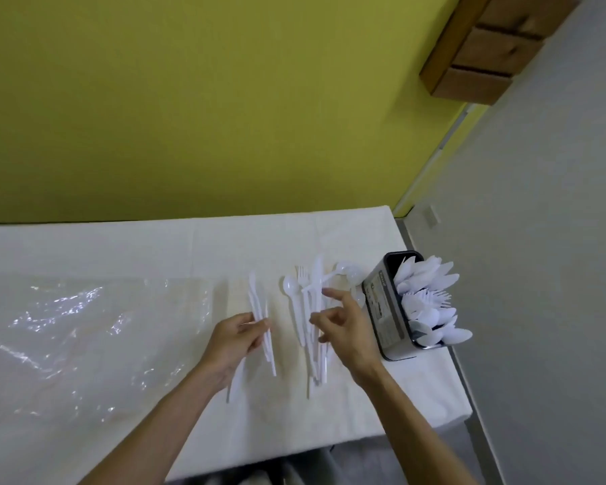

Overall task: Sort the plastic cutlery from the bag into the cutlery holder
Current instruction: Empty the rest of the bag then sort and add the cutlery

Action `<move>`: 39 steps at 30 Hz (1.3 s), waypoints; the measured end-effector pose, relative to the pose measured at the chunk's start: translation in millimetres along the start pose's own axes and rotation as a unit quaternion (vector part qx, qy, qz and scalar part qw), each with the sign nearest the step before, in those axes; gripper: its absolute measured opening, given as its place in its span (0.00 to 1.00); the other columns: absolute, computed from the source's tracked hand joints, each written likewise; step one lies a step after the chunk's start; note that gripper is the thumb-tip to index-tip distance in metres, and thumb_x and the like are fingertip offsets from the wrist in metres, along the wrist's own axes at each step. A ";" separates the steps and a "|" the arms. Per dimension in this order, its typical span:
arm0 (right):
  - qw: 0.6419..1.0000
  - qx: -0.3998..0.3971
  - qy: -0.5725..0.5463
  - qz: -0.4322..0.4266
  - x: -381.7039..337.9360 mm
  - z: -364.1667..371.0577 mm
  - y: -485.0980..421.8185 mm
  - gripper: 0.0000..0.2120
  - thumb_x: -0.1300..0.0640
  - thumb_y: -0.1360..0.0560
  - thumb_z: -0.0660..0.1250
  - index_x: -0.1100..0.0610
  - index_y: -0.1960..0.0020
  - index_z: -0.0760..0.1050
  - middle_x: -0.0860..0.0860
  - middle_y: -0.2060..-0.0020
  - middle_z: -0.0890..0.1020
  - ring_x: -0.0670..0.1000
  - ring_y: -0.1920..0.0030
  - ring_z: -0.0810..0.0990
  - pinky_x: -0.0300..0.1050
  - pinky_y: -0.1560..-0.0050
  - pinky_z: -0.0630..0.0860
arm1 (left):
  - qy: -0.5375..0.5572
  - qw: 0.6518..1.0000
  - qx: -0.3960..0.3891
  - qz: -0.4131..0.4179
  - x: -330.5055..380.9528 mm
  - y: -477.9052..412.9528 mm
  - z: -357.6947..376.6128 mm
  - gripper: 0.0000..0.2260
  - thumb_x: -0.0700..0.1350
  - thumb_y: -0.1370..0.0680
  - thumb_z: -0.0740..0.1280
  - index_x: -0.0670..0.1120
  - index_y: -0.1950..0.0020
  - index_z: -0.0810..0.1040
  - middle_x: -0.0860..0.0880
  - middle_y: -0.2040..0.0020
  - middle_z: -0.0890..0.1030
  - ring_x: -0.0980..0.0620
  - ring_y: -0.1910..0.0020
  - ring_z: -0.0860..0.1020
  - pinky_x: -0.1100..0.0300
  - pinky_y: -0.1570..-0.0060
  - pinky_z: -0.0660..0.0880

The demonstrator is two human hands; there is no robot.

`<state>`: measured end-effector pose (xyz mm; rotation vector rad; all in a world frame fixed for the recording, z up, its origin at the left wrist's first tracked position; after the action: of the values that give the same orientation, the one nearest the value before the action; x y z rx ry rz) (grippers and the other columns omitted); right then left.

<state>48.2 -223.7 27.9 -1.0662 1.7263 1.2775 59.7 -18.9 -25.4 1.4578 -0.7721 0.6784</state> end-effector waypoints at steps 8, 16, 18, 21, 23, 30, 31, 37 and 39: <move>0.935 0.293 -0.108 -0.166 -83.2 -157.6 2.5 0.36 0.65 0.27 0.71 0.47 0.27 0.58 0.54 0.57 0.81 0.47 0.66 0.83 0.43 0.65 0.81 | 0.178 0.977 -0.082 0.085 89.5 4.7 82.2 0.04 0.40 0.23 0.67 0.42 0.49 0.79 0.46 0.54 0.82 0.53 0.54 0.80 0.61 0.49 0.78; 0.915 0.344 0.110 -0.181 -70.0 -187.3 -19.4 0.47 0.67 0.27 0.71 0.36 0.25 0.47 0.55 0.46 0.78 0.50 0.63 0.84 0.49 0.61 0.82 | 0.170 0.970 -0.069 0.162 124.1 0.1 179.8 0.04 0.38 0.23 0.67 0.46 0.53 0.80 0.45 0.51 0.83 0.53 0.48 0.82 0.55 0.43 0.78; 0.901 0.343 0.179 -0.197 -65.2 -183.6 -21.0 0.48 0.66 0.27 0.71 0.37 0.25 0.43 0.57 0.44 0.79 0.51 0.65 0.83 0.43 0.63 0.77 | 0.138 0.973 -0.058 0.173 119.3 -3.3 195.4 0.04 0.41 0.23 0.68 0.49 0.53 0.81 0.47 0.52 0.84 0.53 0.49 0.82 0.53 0.43 0.79; 0.883 0.320 0.255 -0.229 -55.3 -185.1 -27.6 0.49 0.66 0.28 0.72 0.39 0.25 0.42 0.55 0.51 0.81 0.53 0.65 0.83 0.50 0.64 0.79 | -0.053 0.967 -0.024 0.247 117.4 -3.2 210.2 0.03 0.48 0.23 0.67 0.51 0.52 0.81 0.53 0.56 0.84 0.57 0.55 0.80 0.64 0.52 0.76; 0.884 0.297 0.277 -0.232 -49.5 -185.8 -30.1 0.45 0.63 0.27 0.72 0.40 0.25 0.47 0.48 0.55 0.80 0.52 0.62 0.84 0.51 0.64 0.79 | -0.142 0.949 -0.009 0.283 118.5 -1.3 215.2 0.05 0.46 0.22 0.67 0.47 0.51 0.80 0.54 0.58 0.82 0.61 0.60 0.77 0.72 0.61 0.70; 0.847 0.276 0.333 -0.308 -39.3 -186.5 -20.6 0.10 0.55 0.24 0.62 0.51 0.44 0.77 0.46 0.49 0.81 0.50 0.50 0.76 0.52 0.60 0.79 | -0.296 0.869 -0.054 0.393 119.6 0.4 230.9 0.06 0.39 0.22 0.65 0.41 0.50 0.81 0.47 0.55 0.82 0.52 0.57 0.78 0.72 0.61 0.68; 0.849 0.258 0.321 -0.330 -42.4 -184.3 -18.7 0.12 0.52 0.25 0.62 0.52 0.44 0.78 0.45 0.46 0.81 0.50 0.48 0.75 0.51 0.55 0.78 | -0.313 0.857 -0.066 0.404 119.3 1.3 233.2 0.07 0.39 0.21 0.64 0.42 0.48 0.81 0.47 0.54 0.83 0.52 0.56 0.79 0.70 0.59 0.71; 0.863 0.176 0.256 -0.398 -71.2 -164.8 -17.0 0.22 0.47 0.20 0.61 0.54 0.29 0.70 0.48 0.42 0.81 0.51 0.44 0.76 0.46 0.42 0.71 | -0.335 0.869 -0.086 0.353 113.2 -14.1 237.0 0.12 0.42 0.21 0.61 0.43 0.63 0.76 0.48 0.63 0.79 0.50 0.62 0.75 0.49 0.54 0.76; 0.824 0.216 0.297 -0.433 -71.2 -162.6 -21.8 0.16 0.52 0.18 0.59 0.58 0.37 0.78 0.49 0.47 0.84 0.51 0.48 0.78 0.51 0.48 0.76 | -0.361 0.856 -0.084 0.359 111.5 -13.2 236.4 0.09 0.38 0.21 0.60 0.41 0.59 0.77 0.46 0.61 0.81 0.47 0.62 0.78 0.49 0.54 0.77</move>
<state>83.7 -370.6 123.4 -1.7679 1.4849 -0.0405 126.0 -261.5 47.3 1.2306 -1.9788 0.5691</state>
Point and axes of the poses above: each hand's wrist, its own y-axis away from the middle knuckle, its own z-axis out of the palm, x = y × z, the point moved 5 cm from there along -y, towards the middle knuckle
